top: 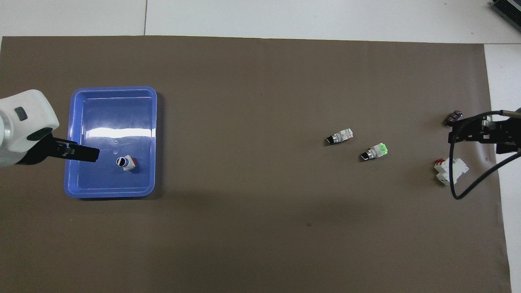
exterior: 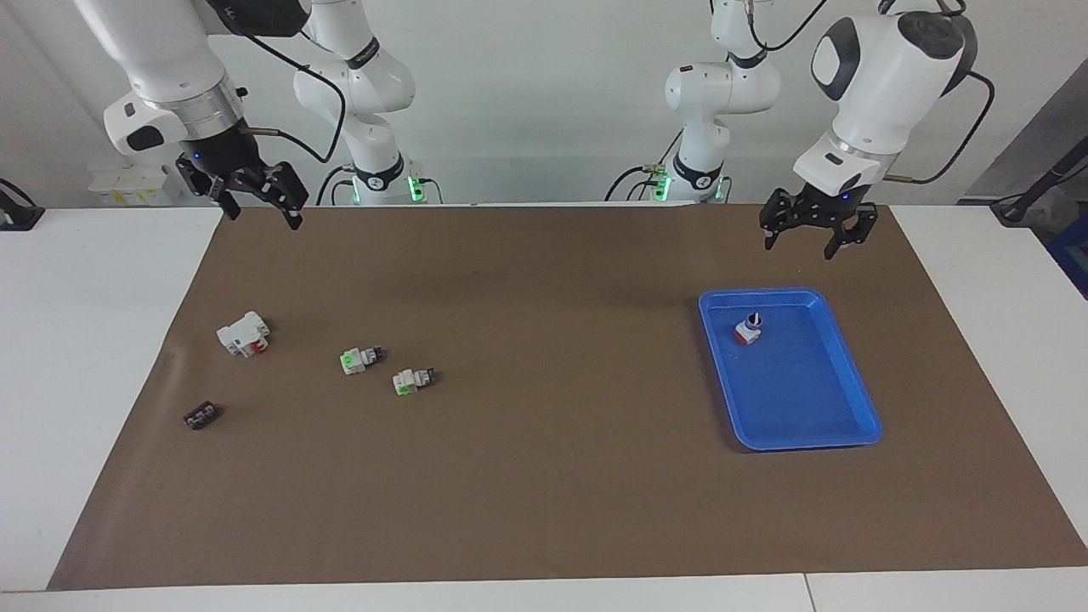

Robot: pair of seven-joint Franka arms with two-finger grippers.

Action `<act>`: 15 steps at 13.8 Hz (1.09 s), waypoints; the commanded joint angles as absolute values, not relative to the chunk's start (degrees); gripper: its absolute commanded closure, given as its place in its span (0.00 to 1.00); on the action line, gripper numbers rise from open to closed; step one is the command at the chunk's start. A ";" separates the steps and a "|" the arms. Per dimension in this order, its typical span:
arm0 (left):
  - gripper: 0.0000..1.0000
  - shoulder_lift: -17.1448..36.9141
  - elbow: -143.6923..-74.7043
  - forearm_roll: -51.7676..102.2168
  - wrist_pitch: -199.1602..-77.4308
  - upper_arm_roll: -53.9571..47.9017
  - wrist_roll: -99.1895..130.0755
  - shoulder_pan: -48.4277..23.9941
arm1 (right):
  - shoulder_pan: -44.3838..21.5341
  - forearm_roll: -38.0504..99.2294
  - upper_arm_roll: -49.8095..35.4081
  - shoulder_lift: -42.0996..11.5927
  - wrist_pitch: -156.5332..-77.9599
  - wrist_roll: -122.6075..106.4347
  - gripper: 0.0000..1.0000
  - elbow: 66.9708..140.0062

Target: Turn and place switch with both arms

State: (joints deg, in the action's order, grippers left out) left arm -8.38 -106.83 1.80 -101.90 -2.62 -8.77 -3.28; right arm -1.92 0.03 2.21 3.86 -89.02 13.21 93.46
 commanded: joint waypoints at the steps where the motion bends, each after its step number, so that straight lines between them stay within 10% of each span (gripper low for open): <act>1: 0.00 -1.69 -92.77 0.97 -91.54 -1.93 -5.63 -4.66 | -1.58 -0.44 2.11 4.57 -88.77 13.98 0.00 93.96; 5: 0.00 4.48 -78.33 0.70 -79.83 -1.85 -5.54 -4.66 | -1.85 -0.44 2.11 4.57 -88.77 13.98 0.00 93.96; 15: 0.00 -2.11 -84.11 0.79 -75.50 -1.41 -0.70 -4.57 | -1.85 -0.44 2.11 4.66 -88.77 13.98 0.00 93.96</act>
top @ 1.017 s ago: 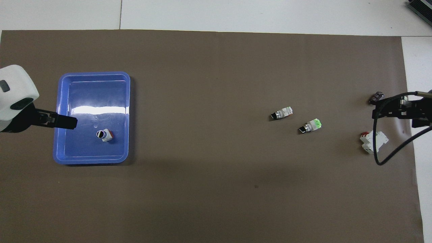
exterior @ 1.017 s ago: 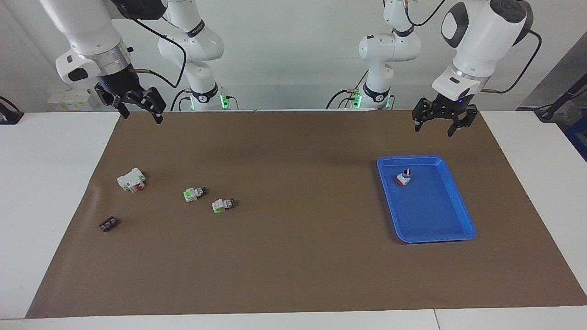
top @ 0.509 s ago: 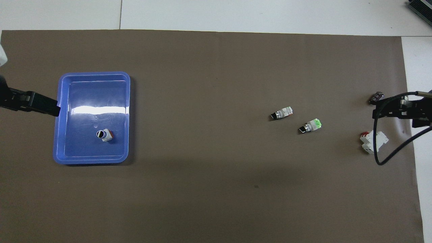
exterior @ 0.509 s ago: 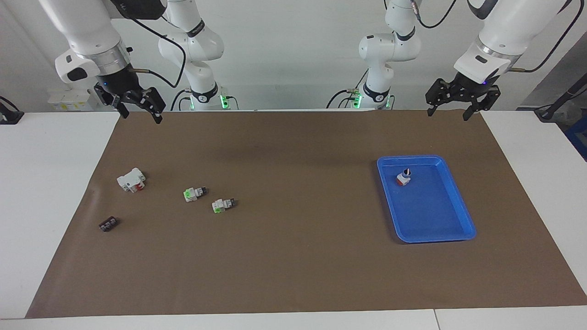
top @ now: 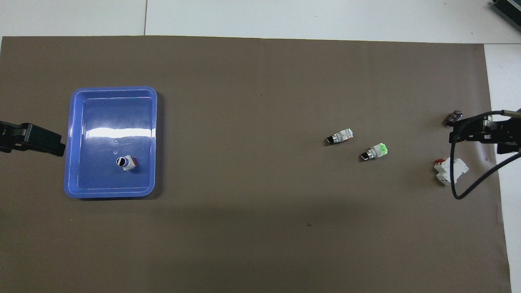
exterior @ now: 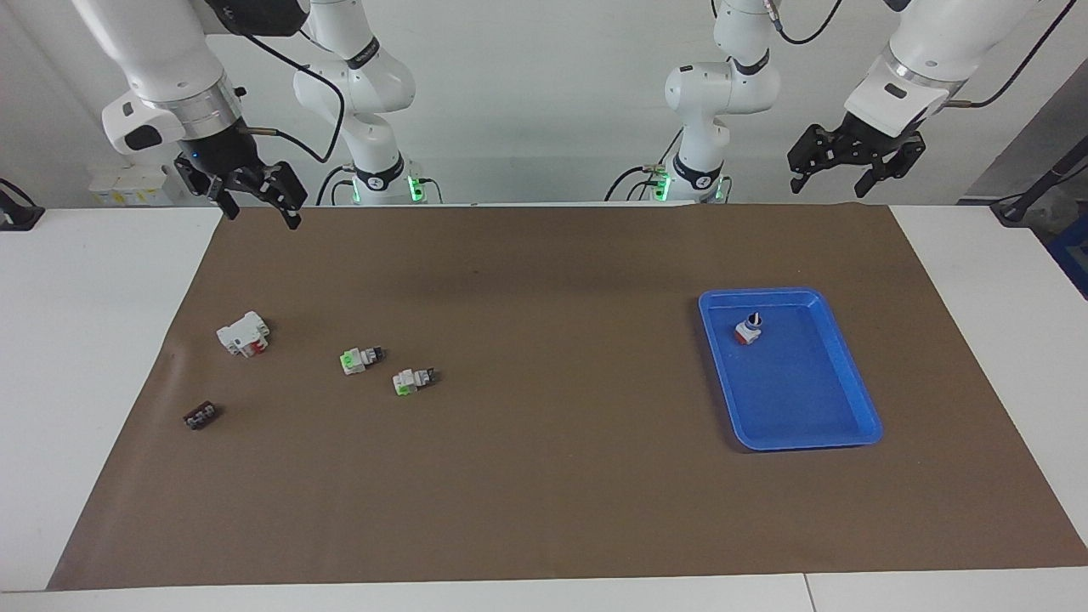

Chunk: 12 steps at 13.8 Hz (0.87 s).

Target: Turn and place switch with both arms

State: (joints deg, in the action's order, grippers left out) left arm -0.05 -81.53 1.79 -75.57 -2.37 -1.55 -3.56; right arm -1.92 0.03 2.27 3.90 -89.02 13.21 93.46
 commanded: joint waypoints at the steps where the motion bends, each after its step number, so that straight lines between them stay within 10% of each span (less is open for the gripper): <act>1: 0.00 -2.02 -84.02 0.79 -76.11 -1.41 -0.70 -4.40 | -1.93 -0.44 2.11 4.57 -88.77 13.97 0.00 93.96; 12: 0.00 -1.58 -83.58 0.62 -77.26 0.26 -0.79 -4.04 | -1.85 -0.44 2.11 4.66 -88.77 13.98 0.00 93.96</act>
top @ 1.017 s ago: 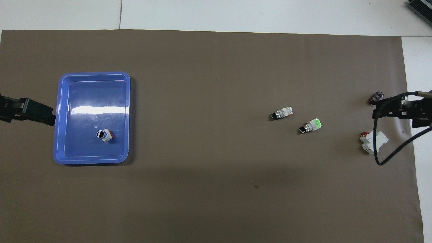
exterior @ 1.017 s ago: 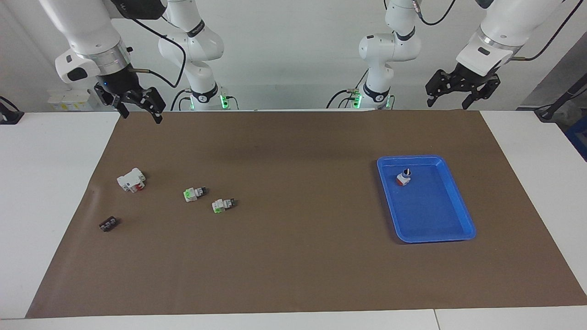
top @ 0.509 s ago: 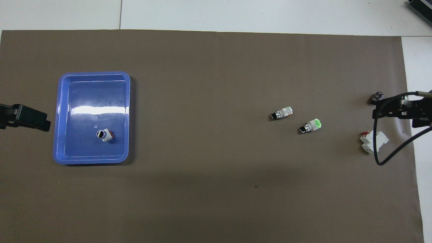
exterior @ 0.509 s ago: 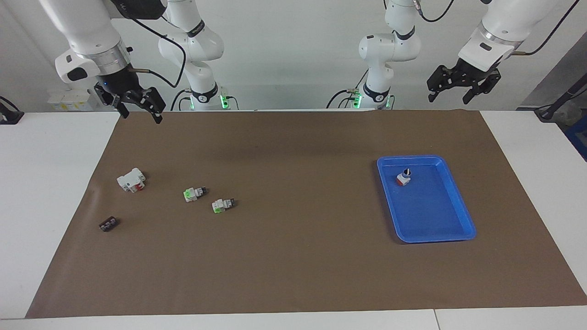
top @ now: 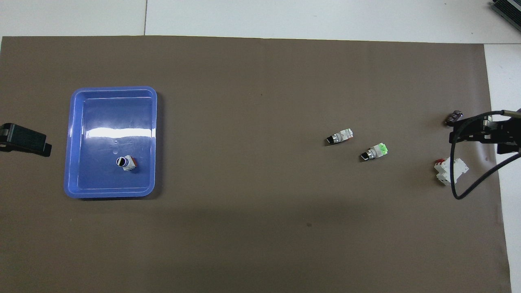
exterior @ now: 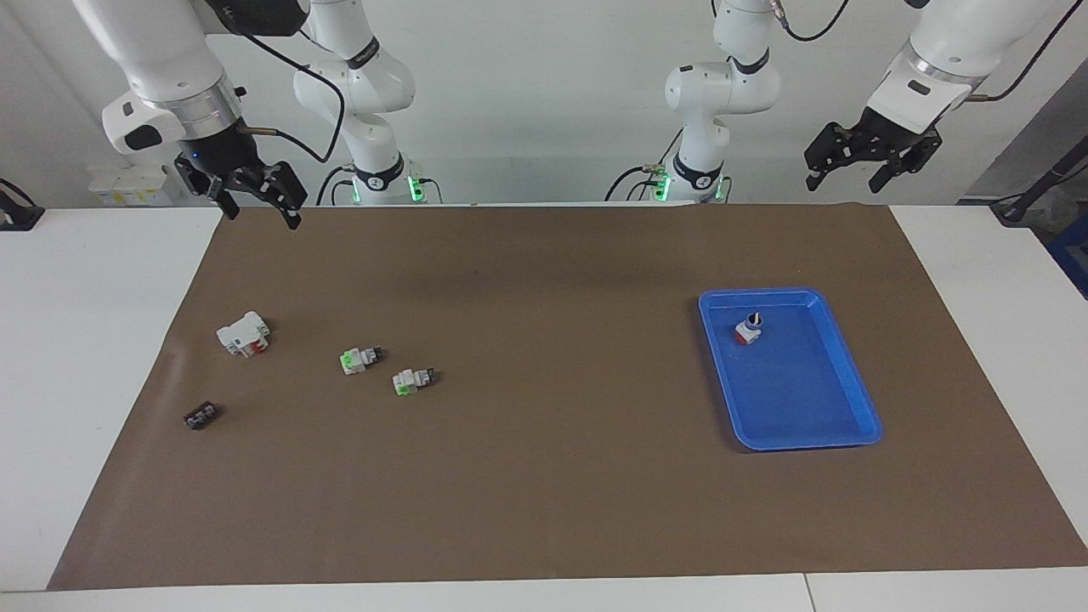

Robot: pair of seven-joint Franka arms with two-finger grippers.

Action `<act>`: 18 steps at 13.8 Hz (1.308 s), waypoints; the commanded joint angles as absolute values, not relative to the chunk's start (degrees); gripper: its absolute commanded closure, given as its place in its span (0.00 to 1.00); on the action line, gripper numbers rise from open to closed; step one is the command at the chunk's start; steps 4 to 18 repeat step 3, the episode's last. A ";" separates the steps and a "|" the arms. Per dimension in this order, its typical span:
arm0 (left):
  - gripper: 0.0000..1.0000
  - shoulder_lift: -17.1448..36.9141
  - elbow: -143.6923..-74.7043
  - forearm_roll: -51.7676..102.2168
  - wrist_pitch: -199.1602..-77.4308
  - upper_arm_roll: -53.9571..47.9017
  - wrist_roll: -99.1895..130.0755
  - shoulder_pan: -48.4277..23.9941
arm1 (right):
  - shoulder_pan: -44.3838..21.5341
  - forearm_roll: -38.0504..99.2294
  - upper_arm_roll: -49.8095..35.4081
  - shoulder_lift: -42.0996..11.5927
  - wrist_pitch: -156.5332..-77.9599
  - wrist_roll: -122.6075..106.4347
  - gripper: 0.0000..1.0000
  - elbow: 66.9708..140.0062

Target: Turn and place switch with both arms

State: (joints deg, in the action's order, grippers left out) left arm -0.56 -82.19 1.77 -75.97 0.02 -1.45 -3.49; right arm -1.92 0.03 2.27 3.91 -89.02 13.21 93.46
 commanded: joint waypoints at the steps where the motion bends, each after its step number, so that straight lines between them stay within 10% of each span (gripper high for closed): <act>1: 0.00 -1.67 -83.76 0.62 -77.26 0.26 -0.97 -4.04 | -1.93 -0.44 2.11 4.57 -88.77 14.06 0.00 93.96; 18: 0.00 -2.02 -84.37 0.53 -77.17 0.26 -1.14 -4.13 | -1.93 -0.44 2.11 4.66 -88.77 13.97 0.00 93.96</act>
